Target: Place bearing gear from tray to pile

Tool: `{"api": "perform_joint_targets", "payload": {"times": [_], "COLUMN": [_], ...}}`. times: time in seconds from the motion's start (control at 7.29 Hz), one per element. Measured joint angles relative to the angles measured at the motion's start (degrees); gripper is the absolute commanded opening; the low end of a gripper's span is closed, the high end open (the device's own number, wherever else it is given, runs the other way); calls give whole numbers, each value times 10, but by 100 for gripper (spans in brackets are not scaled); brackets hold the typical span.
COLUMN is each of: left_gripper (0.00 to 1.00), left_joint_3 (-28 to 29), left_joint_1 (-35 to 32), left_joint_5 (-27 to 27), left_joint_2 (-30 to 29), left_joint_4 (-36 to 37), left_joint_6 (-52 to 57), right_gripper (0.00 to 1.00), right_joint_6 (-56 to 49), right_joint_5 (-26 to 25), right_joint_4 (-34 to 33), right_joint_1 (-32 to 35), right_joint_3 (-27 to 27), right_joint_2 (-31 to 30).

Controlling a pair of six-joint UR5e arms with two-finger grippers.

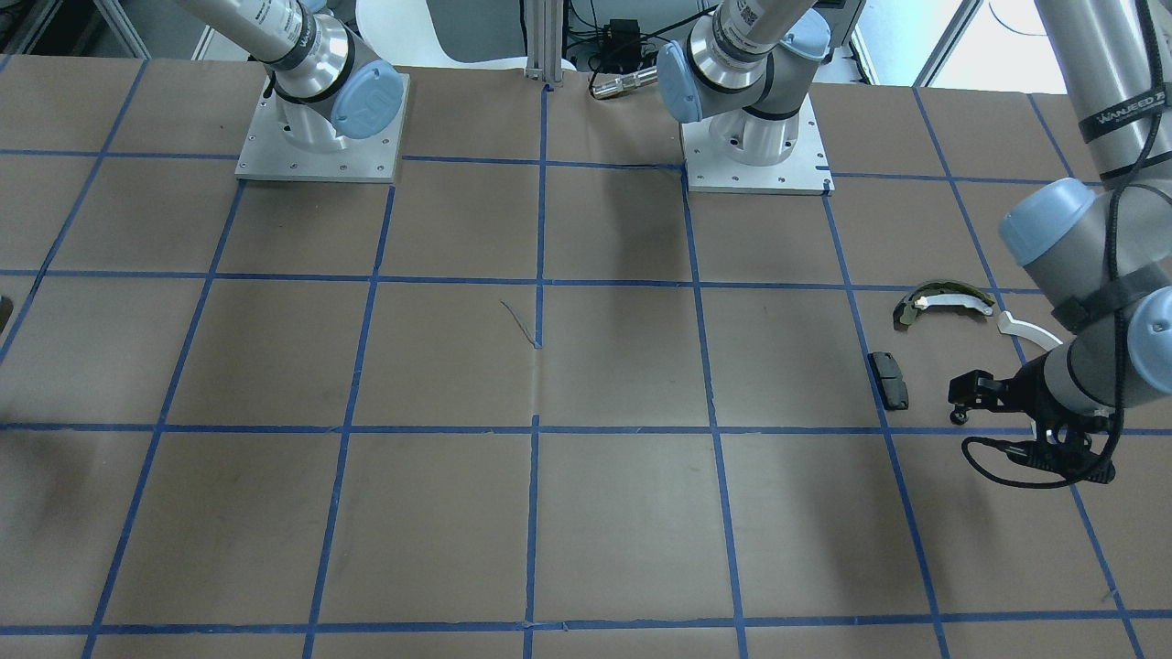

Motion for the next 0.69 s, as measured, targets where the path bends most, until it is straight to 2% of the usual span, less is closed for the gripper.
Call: {"api": "perform_joint_targets", "payload": {"times": [0.27, 0.41, 0.69], "left_gripper": [100, 100, 100], "left_joint_3": [81, 105, 119], "left_joint_1": [-74, -115, -188], "left_joint_5": [-45, -73, -111], "left_joint_2": [27, 43, 79], "left_joint_4": [-142, -183, -210], "left_joint_6": [-158, -245, -368], "right_gripper": [0, 0, 0], "right_joint_6": [145, 233, 413], "right_joint_5": [43, 61, 112], "right_joint_4": [119, 154, 175], "right_joint_1": [65, 113, 212], "right_joint_3": [12, 29, 89], "right_joint_2": [-76, -114, -187]}}
